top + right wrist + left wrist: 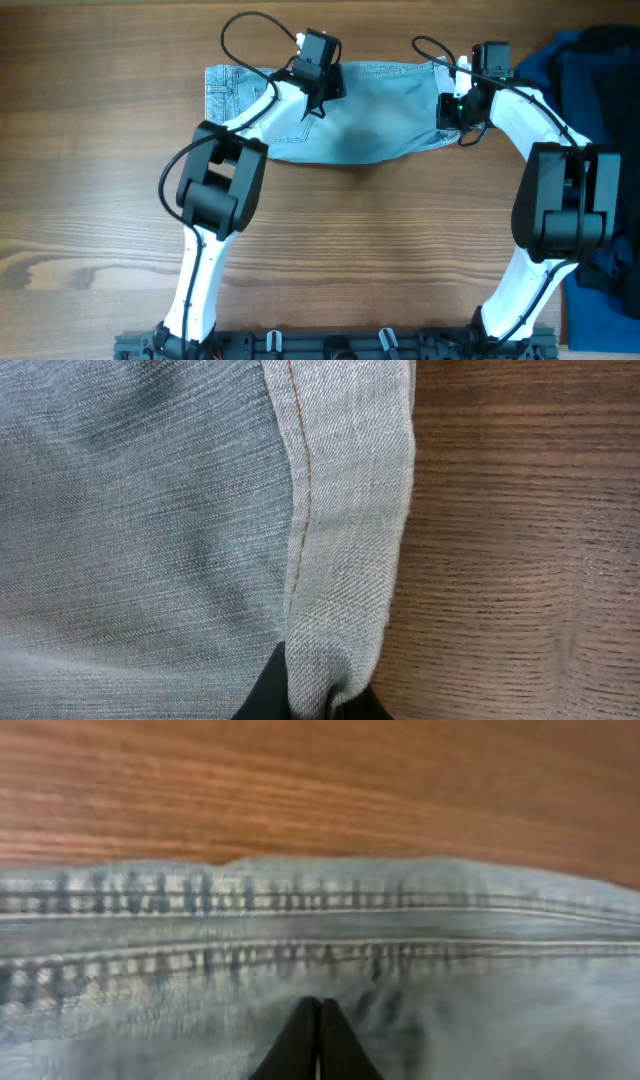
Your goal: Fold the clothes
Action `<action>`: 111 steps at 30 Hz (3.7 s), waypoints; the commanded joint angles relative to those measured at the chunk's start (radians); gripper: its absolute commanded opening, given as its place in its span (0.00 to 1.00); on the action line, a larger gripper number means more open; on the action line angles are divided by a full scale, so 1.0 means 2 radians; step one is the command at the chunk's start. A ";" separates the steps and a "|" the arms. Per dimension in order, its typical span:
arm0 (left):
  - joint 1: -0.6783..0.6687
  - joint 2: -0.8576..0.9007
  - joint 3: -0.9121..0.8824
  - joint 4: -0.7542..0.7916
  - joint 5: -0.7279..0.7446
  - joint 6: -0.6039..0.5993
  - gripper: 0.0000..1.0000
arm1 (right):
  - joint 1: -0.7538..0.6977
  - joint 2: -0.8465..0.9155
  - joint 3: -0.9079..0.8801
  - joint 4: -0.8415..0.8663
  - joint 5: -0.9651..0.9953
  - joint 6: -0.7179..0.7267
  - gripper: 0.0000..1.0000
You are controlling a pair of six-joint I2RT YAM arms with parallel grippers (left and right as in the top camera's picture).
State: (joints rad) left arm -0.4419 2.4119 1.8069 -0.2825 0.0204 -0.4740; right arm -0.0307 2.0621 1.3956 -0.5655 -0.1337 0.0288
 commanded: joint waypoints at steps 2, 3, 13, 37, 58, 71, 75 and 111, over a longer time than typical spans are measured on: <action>0.003 0.006 0.010 0.022 -0.011 -0.002 0.07 | -0.001 -0.016 -0.007 0.008 -0.014 0.000 0.04; 0.006 0.003 0.015 0.021 -0.011 -0.002 0.06 | -0.001 -0.017 -0.007 0.018 -0.033 -0.001 0.04; 0.111 -0.162 0.023 -0.069 -0.011 -0.002 0.05 | -0.001 -0.116 -0.007 0.072 -0.086 -0.001 0.04; 0.286 -0.205 0.022 -0.330 -0.011 0.013 0.05 | 0.260 -0.130 -0.006 0.229 -0.112 0.068 0.04; 0.297 -0.200 0.021 -0.381 -0.011 0.012 0.10 | 0.340 0.062 -0.006 0.447 -0.113 0.136 0.04; 0.297 -0.200 0.021 -0.381 -0.011 0.012 0.11 | 0.354 0.062 0.012 0.480 -0.133 0.195 0.04; 0.297 -0.200 0.021 -0.381 -0.009 0.012 0.11 | 0.358 0.066 0.012 0.479 -0.121 0.195 0.04; 0.260 -0.203 0.021 -0.380 0.128 0.012 0.18 | 0.167 -0.117 0.015 0.100 -0.132 0.129 1.00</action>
State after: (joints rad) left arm 0.1284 2.0064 1.8503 -1.0115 0.3645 -0.4545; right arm 0.3584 1.8141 1.4338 -0.3008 -0.4210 0.3157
